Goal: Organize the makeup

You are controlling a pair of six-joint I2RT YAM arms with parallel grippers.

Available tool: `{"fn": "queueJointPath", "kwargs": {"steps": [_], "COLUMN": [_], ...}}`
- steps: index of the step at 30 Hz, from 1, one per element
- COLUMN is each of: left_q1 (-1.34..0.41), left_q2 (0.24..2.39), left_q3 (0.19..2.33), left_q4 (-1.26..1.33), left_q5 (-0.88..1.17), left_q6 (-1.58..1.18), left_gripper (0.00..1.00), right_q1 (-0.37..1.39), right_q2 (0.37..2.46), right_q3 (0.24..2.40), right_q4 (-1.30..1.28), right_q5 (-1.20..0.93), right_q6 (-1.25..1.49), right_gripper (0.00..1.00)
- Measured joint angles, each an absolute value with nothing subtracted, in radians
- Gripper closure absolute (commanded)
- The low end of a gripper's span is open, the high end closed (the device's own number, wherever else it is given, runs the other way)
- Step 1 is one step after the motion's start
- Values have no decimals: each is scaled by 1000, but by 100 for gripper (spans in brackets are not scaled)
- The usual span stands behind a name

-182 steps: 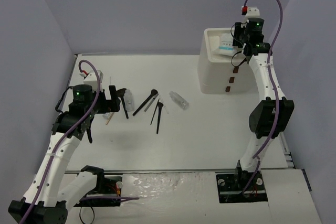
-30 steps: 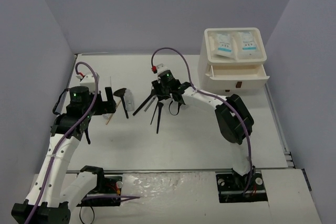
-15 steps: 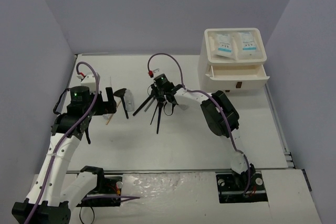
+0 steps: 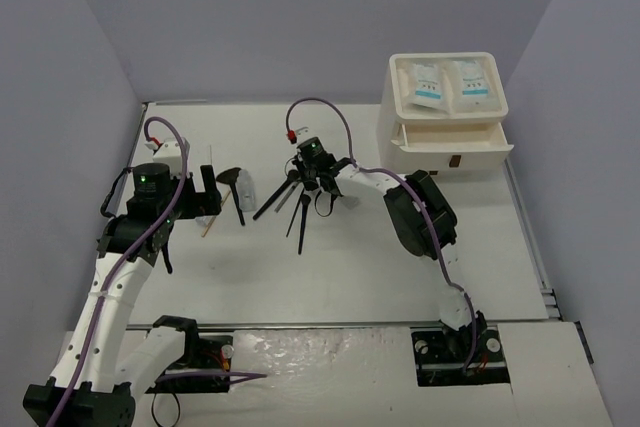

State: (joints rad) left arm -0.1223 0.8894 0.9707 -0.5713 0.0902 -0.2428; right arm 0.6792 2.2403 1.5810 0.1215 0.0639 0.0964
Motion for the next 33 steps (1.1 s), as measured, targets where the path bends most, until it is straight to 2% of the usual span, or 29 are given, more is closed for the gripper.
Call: {"fn": "queueJointPath", "kwargs": {"steps": [6,15,24,28,33], "left_q1": [-122,-122,-122,-122,-116], "left_q2": [889,890,890,890,890], "left_q3": [971,971,971,971,971], "left_q4": [-571,-571,-571,-571,-571], "left_q5": [90,90,90,90,90], "left_q6": [-244,-244,-244,-244,-244], "left_gripper": [6,6,6,6,6], "right_q1": [680,677,492,425,307], "right_q2": [2134,1673,1321,1238,1208], "right_q3": [1555,1494,1272,1203,1197], "right_q4": [89,124,120,89,46], "right_q5": [68,196,498,623,669], "right_q6": [77,126,453,608,789], "right_gripper": [100,100,100,100,100]}}
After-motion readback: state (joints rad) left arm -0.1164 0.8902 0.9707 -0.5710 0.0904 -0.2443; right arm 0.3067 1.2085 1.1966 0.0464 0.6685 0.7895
